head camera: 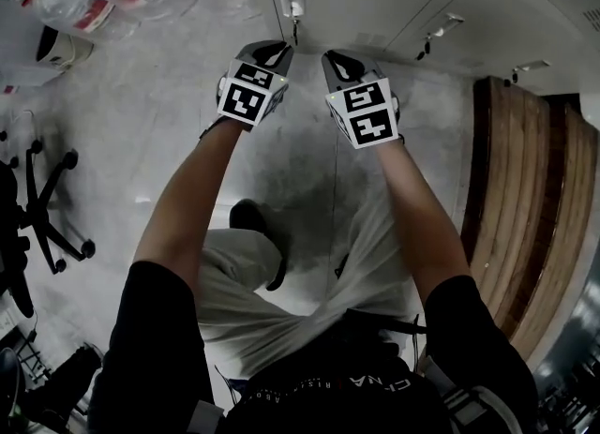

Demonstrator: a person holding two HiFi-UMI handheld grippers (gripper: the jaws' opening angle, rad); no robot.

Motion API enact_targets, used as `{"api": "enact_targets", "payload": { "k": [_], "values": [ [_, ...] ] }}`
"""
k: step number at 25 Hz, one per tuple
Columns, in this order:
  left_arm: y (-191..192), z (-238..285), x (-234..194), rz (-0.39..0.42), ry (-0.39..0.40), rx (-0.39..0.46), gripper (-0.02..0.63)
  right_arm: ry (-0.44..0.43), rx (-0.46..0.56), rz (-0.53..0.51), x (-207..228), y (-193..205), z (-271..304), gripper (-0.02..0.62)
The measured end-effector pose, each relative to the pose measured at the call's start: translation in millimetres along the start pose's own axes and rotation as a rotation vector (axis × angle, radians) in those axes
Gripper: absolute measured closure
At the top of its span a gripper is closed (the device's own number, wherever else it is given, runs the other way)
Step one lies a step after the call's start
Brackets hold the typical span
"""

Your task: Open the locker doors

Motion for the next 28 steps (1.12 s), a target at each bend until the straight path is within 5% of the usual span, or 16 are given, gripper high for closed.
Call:
{"api": "enact_targets", "payload": {
  "k": [2,4,11,19,23,28],
  "values": [
    [-4.7,10.8,-5.5,-0.06,-0.017,0.03,0.473,0.017,0.013,0.015,0.0,3.2,3.7,0.557],
    [-7.2,24.0,-9.6,-0.1,-0.04,0.046,0.453,0.023,0.014,0.028,0.3,6.1,6.1,0.557],
    [-10.9,42.6,-21.0,-0.159,-0.156,0.099,0.46,0.043,0.038,0.054,2.9,3.1,6.5,0.557],
    [-7.5,51.9,-19.7,-0.163,-0.179,0.083,0.546,0.046,0.037,0.109,14.0,8.3,7.4,0.557],
    [-7.5,54.3,-17.9,-0.082,-0.223,0.061,0.551,0.041,0.027,0.109,15.4,12.2,8.7,0.557],
    [-9.5,53.5,-16.2,0.15,-0.304,-0.027,0.551,0.04,0.021,0.124,18.7,15.4,9.6,0.557]
  ]
}}
Point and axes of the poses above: the fingertips, and each gripper's own axes: z forward along the fingers, x to its right, y out of its underside, the point moved 2 cm from there along -z, backward along the fingers, and after that the axes turned 9 degrees about -x, right-handed, at the moved point
